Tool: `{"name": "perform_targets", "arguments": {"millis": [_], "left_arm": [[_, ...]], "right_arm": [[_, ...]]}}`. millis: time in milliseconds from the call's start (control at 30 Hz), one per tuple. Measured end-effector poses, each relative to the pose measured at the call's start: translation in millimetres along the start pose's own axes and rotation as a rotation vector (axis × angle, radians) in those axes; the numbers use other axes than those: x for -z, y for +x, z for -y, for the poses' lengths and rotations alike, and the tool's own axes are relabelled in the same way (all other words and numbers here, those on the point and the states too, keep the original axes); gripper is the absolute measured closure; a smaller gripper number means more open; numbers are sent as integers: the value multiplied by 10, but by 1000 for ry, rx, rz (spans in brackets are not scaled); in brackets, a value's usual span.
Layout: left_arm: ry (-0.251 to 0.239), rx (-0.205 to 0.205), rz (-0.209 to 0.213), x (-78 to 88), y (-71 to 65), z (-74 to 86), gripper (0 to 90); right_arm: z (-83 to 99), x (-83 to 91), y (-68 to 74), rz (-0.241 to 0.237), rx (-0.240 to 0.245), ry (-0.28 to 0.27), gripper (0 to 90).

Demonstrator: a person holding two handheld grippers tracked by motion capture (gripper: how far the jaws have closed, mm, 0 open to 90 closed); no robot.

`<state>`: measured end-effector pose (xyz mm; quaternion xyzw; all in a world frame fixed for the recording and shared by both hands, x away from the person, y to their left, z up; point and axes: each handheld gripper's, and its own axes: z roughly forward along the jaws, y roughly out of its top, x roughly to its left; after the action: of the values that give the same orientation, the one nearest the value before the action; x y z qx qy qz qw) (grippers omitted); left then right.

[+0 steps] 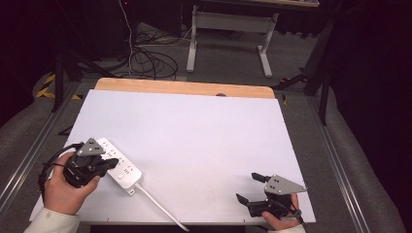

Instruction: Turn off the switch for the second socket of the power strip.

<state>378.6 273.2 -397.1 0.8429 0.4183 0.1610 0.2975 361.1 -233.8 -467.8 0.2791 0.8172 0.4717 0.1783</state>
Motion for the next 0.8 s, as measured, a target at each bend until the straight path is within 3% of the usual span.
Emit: {"name": "perform_targets", "arguments": {"millis": [400,800], "left_arm": [[70,-13,-34,-163,71,1,899],[124,-1,-43,-258,130,19,899]], "right_arm": [[1,-1,1,0,2,-2,137],[2,-4,1,-3,1,-1,137]]}}
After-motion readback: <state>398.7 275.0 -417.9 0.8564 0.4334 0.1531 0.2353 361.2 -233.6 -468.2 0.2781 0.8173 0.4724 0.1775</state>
